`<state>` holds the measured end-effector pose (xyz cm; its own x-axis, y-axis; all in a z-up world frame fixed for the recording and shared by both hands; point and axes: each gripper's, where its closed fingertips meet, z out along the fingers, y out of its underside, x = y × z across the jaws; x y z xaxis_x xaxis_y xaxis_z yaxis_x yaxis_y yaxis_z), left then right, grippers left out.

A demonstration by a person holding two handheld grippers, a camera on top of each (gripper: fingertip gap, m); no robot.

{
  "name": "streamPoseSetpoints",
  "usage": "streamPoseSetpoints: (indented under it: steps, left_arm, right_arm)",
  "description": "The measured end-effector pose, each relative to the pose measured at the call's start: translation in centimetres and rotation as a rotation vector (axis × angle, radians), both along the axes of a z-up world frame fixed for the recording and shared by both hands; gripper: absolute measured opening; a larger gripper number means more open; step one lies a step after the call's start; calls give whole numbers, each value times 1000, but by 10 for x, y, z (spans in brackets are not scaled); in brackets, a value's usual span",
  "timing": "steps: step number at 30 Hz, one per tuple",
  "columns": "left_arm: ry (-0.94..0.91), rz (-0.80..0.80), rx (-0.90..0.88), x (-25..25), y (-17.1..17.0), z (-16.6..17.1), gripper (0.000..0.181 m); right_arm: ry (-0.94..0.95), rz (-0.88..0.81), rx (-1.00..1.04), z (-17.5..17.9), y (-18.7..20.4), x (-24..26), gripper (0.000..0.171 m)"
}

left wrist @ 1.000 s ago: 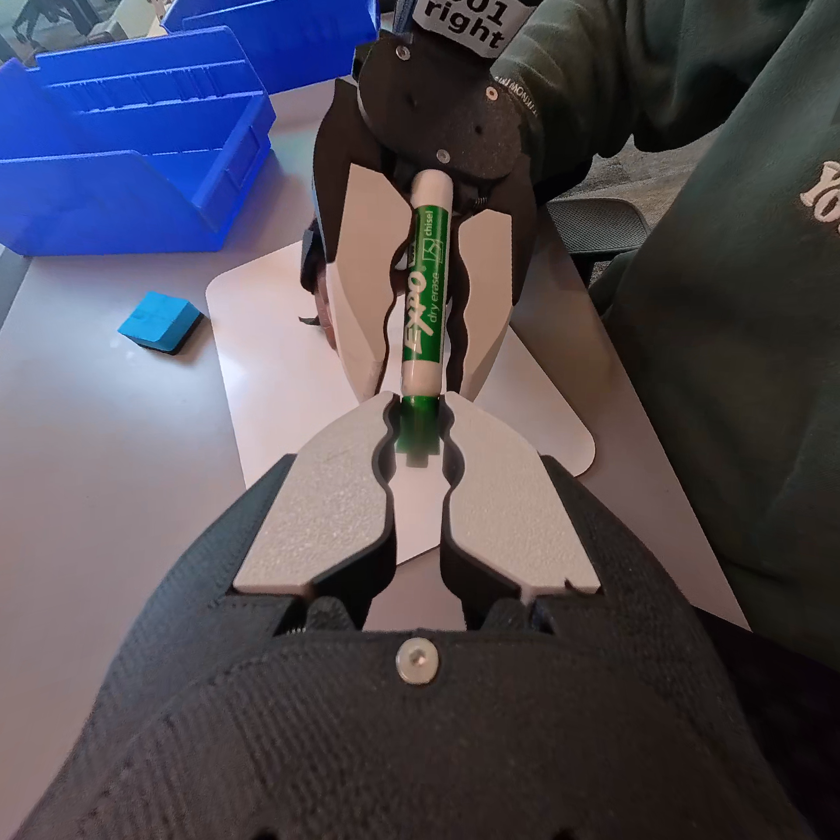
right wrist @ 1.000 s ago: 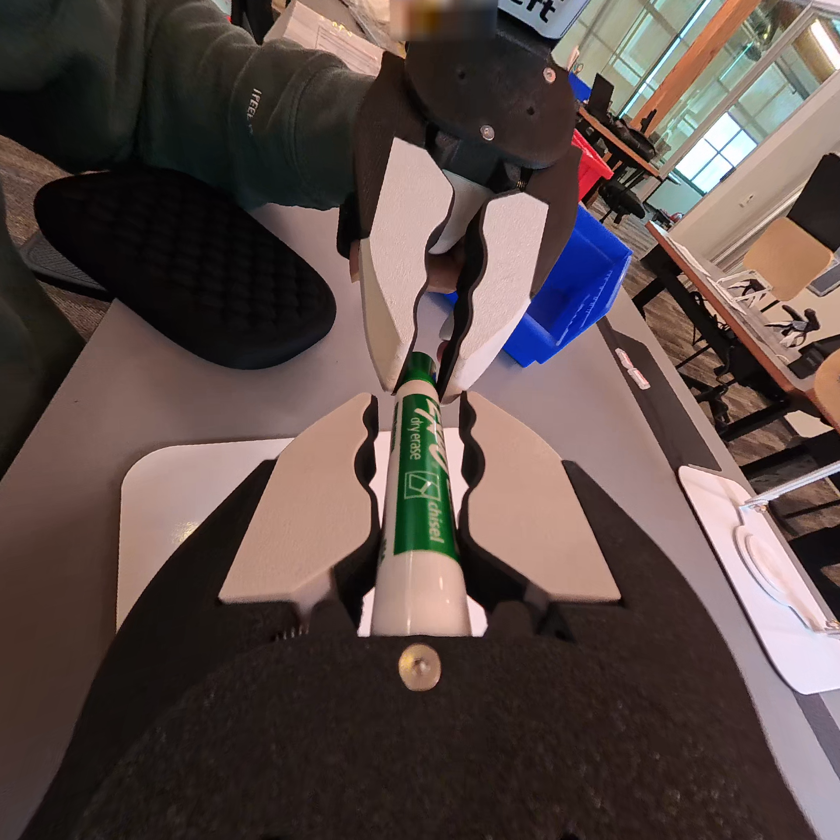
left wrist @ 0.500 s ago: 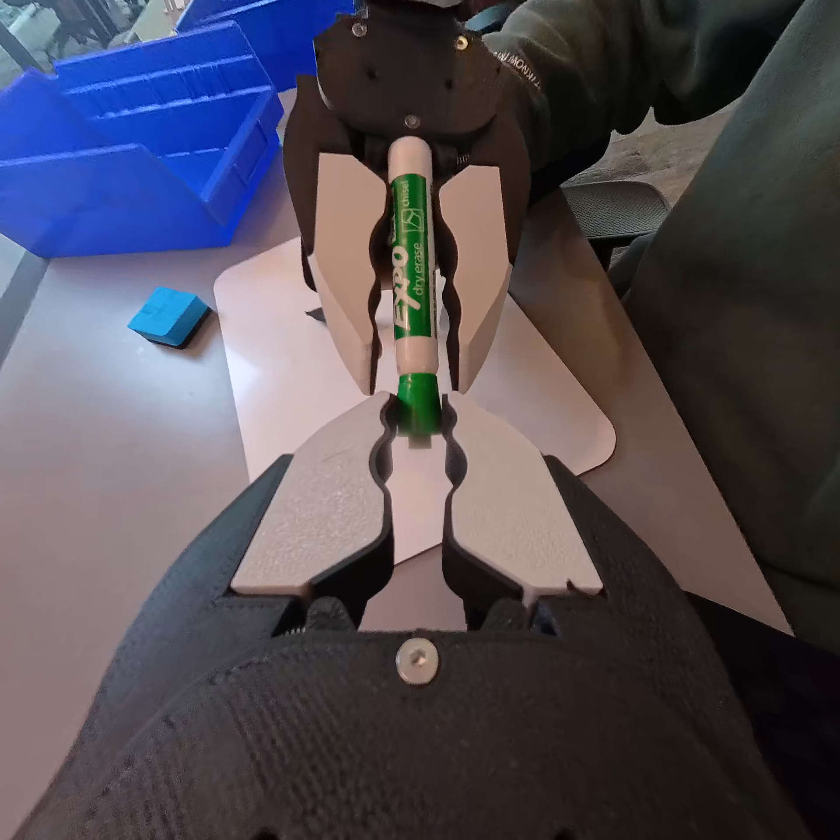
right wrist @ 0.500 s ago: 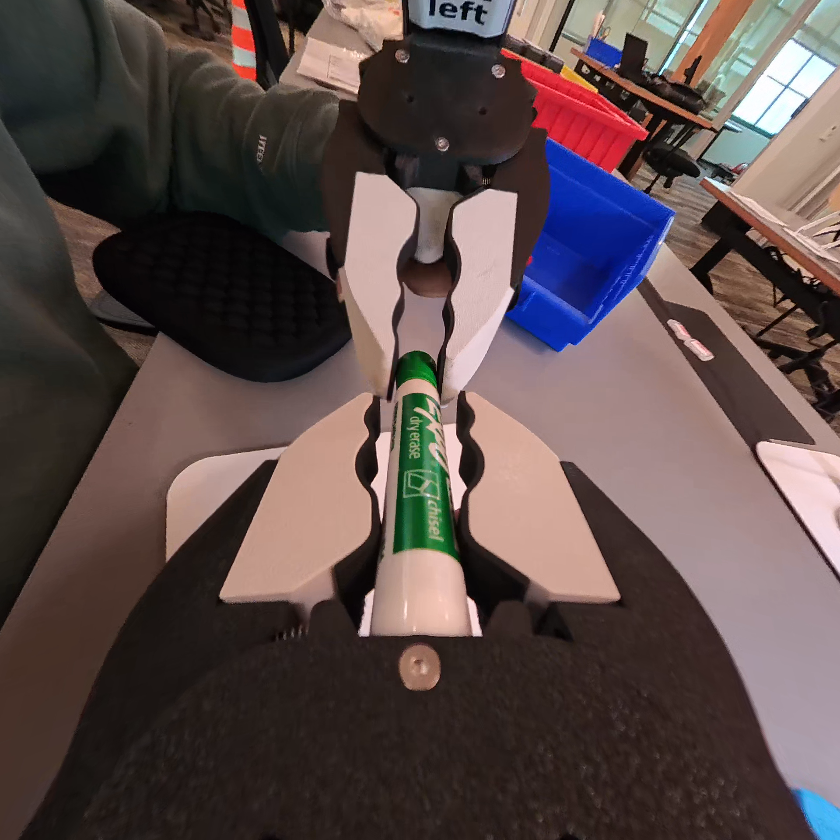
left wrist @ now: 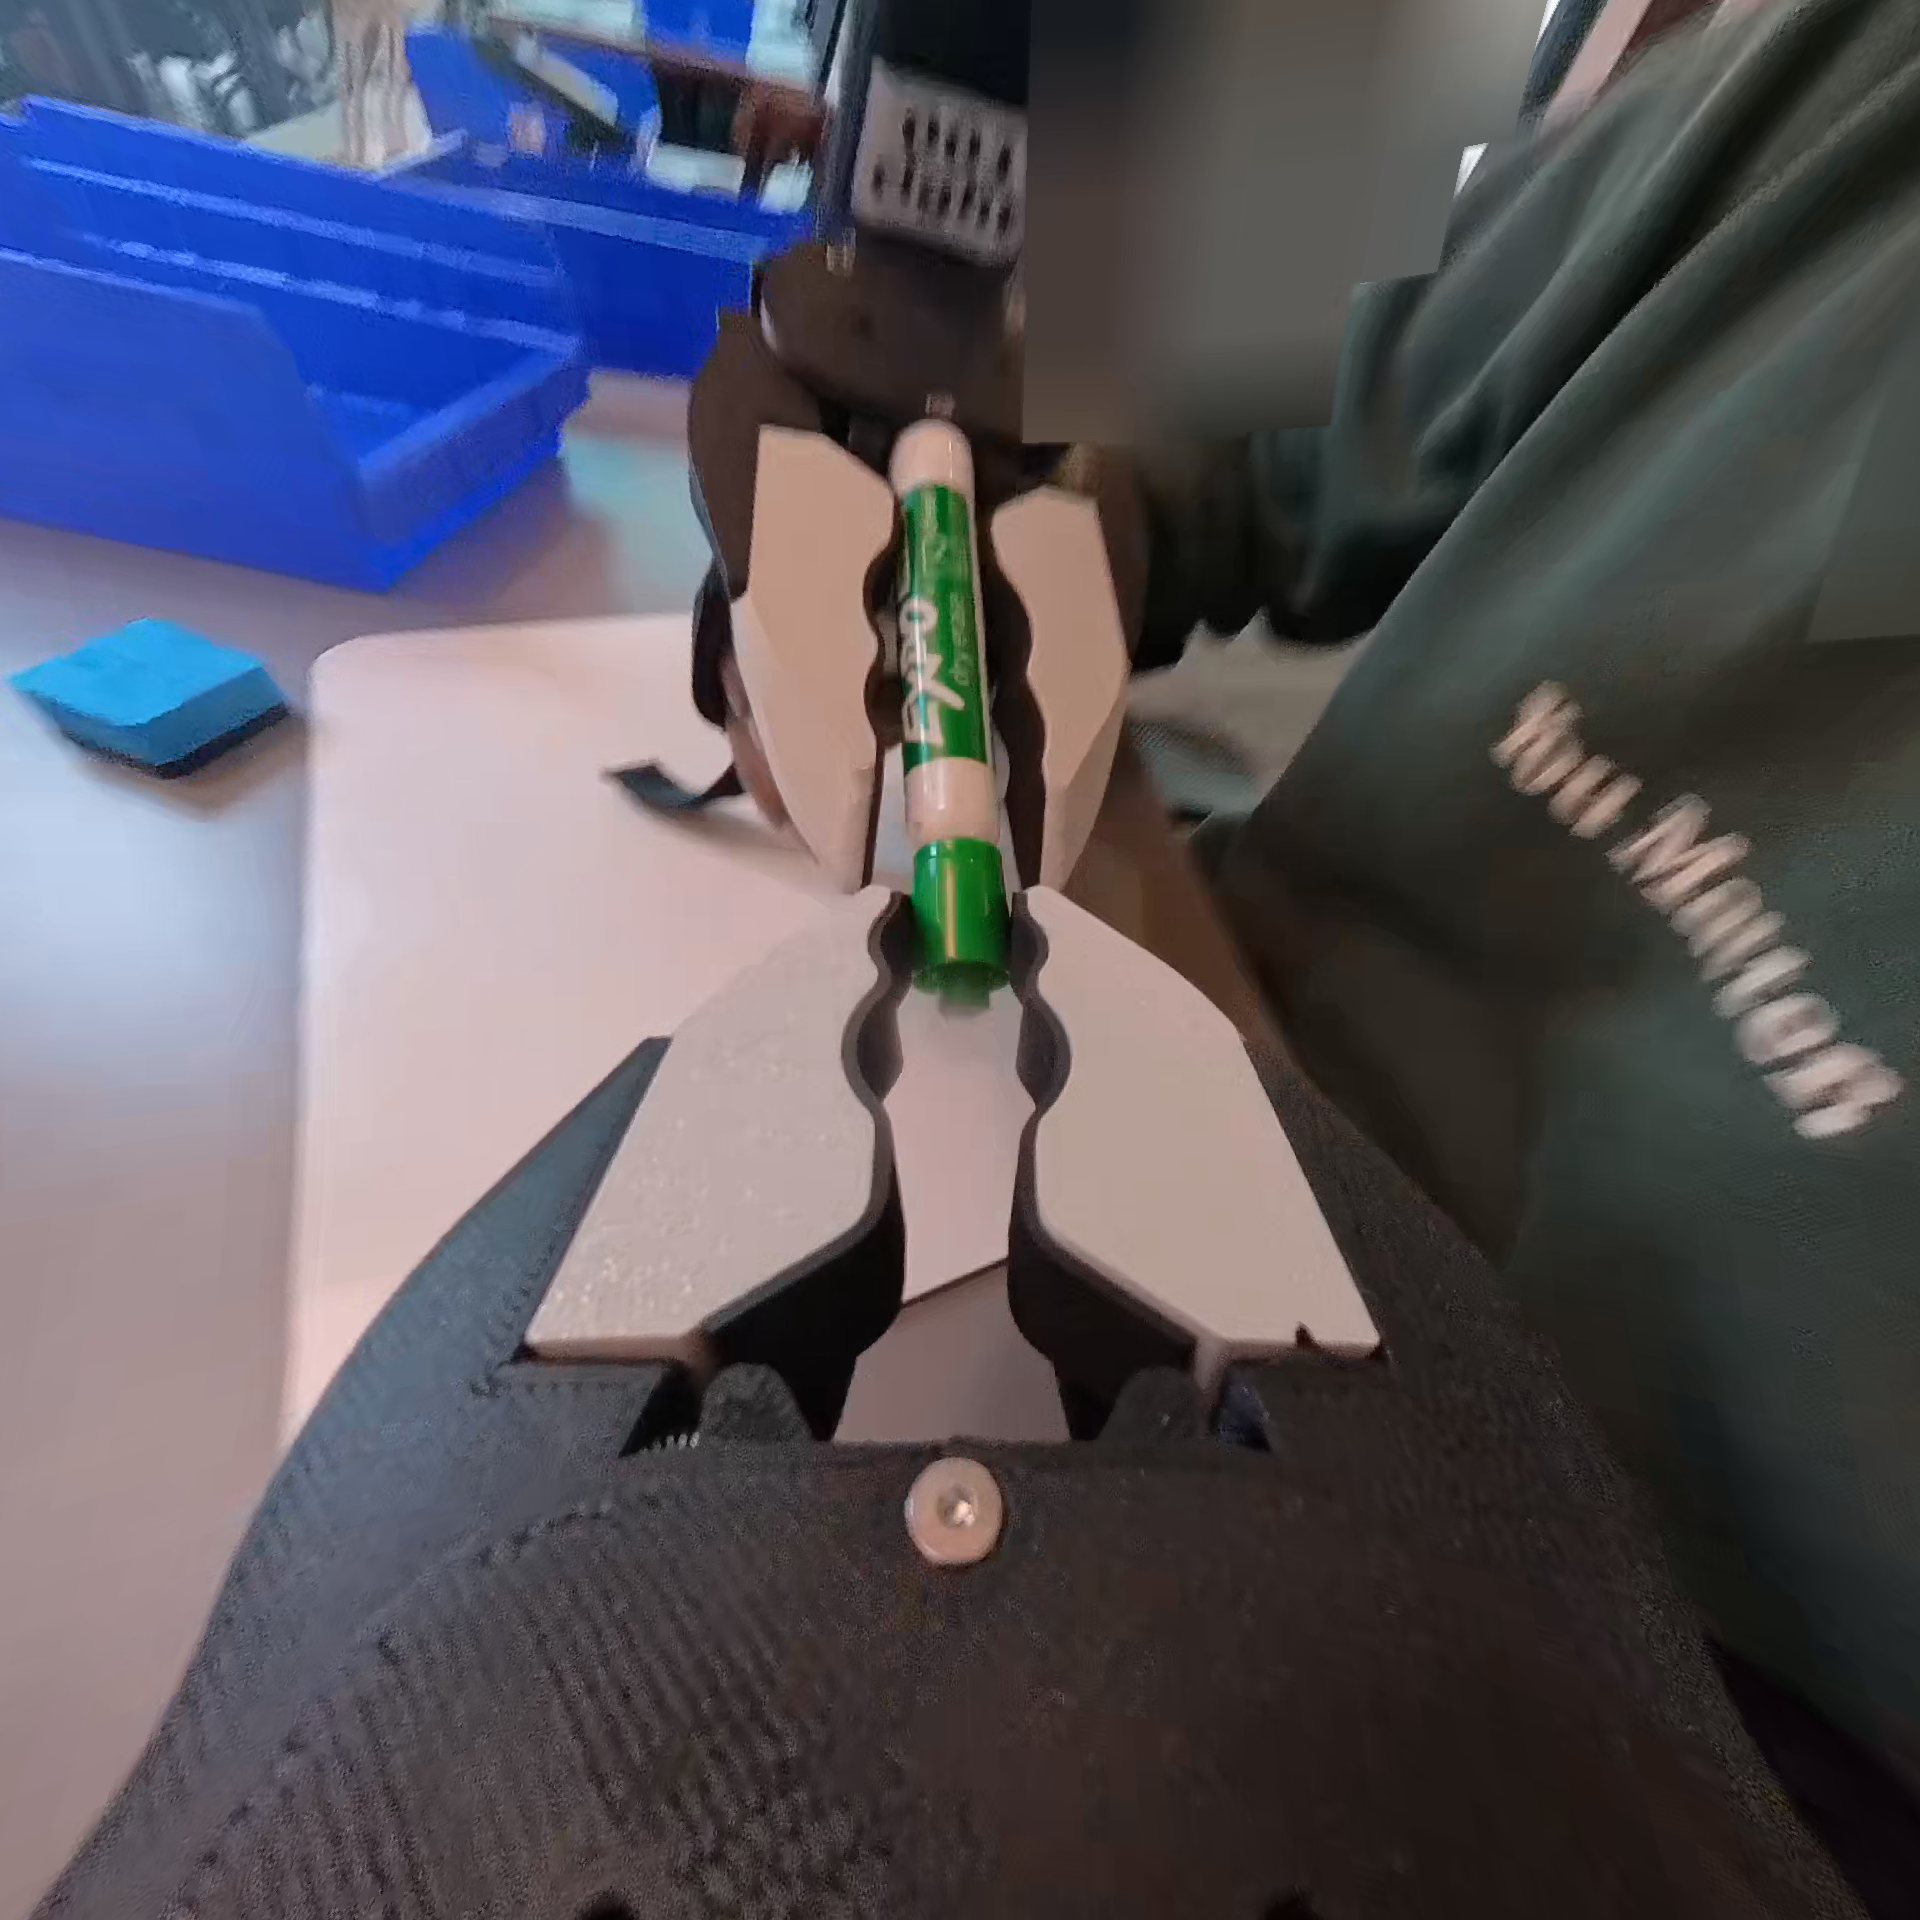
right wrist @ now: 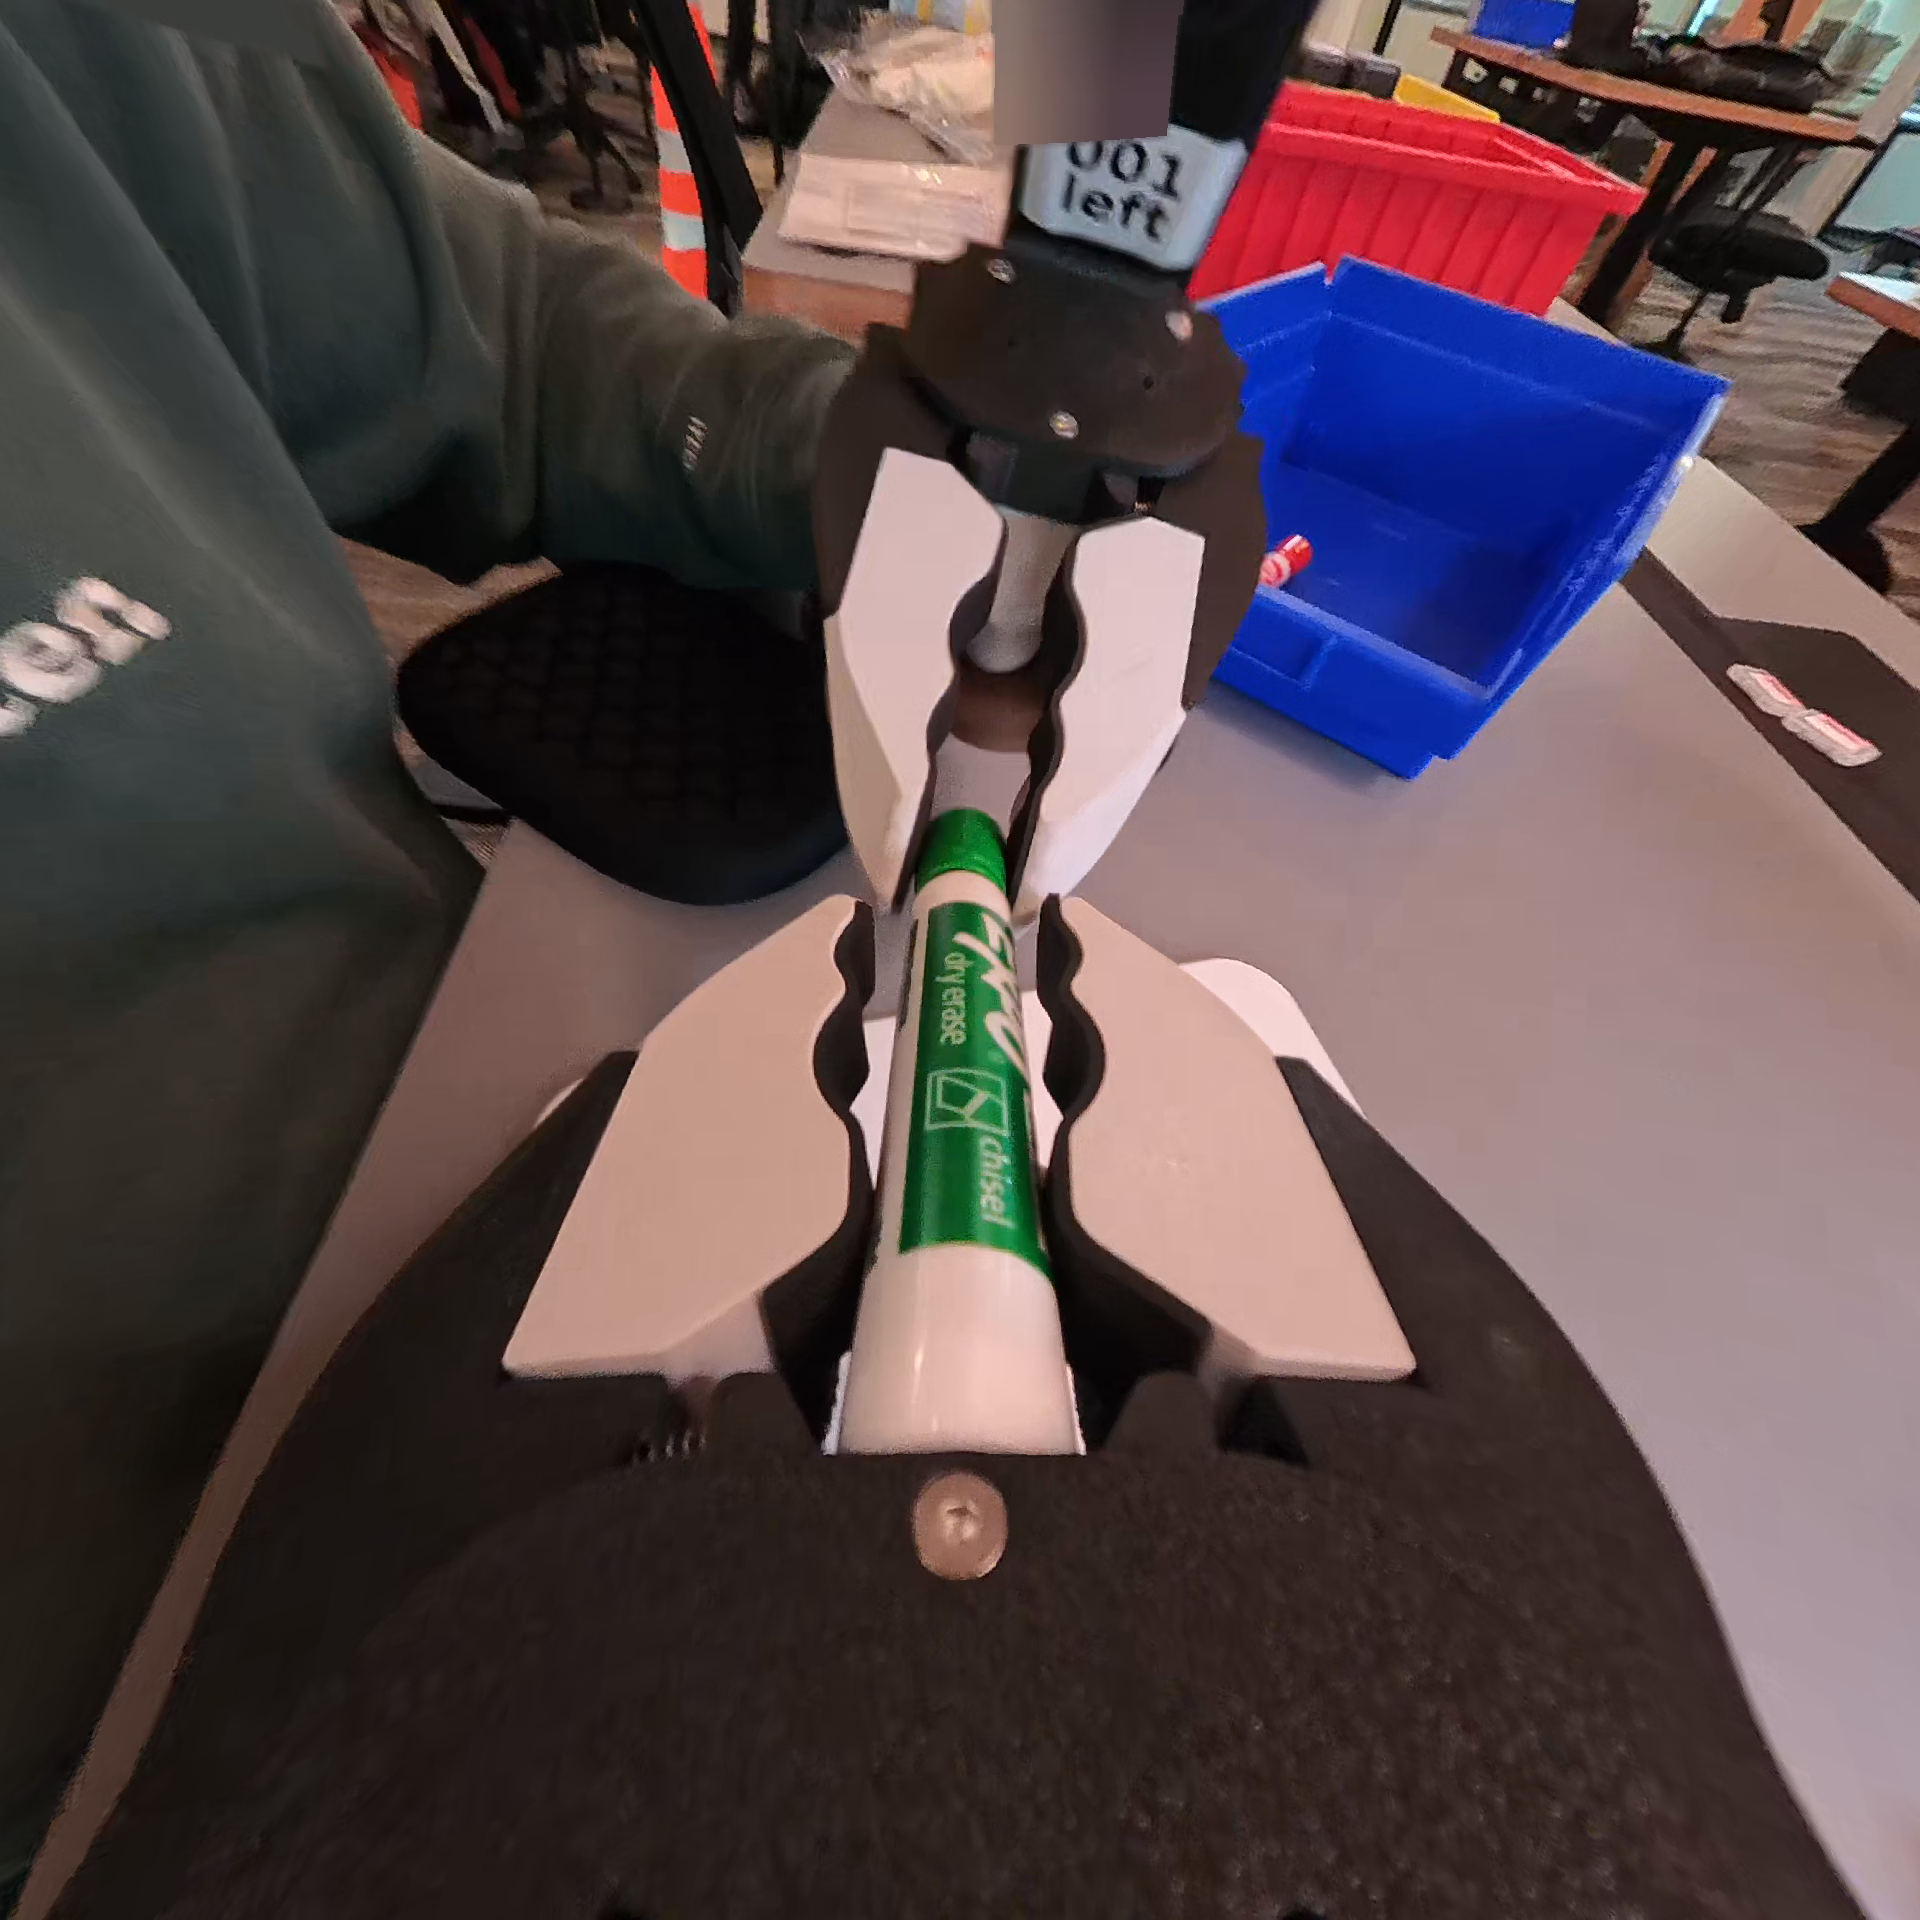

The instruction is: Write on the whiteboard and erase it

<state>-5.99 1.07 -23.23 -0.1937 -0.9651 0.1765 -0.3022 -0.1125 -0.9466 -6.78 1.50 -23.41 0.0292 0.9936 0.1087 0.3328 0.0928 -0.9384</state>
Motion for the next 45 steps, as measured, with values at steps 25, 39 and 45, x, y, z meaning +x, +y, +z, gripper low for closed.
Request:
streamPoseSetpoints:
  steps: [25, 39, 45]
  left_arm:
    - [41, 423, 223, -63, 69, -40, 18]
    - [135, 415, 342, -65, 67, -57, 19]
    - [142, 426, 341, -69, 70, -59, 19]
  right_arm:
    - [-250, -230, -76, -18, 49, 35, 33]
    - [-543, -157, -164, -71, 71, -6, 33]
    - [-586, -153, -203, -75, 75, -13, 33]
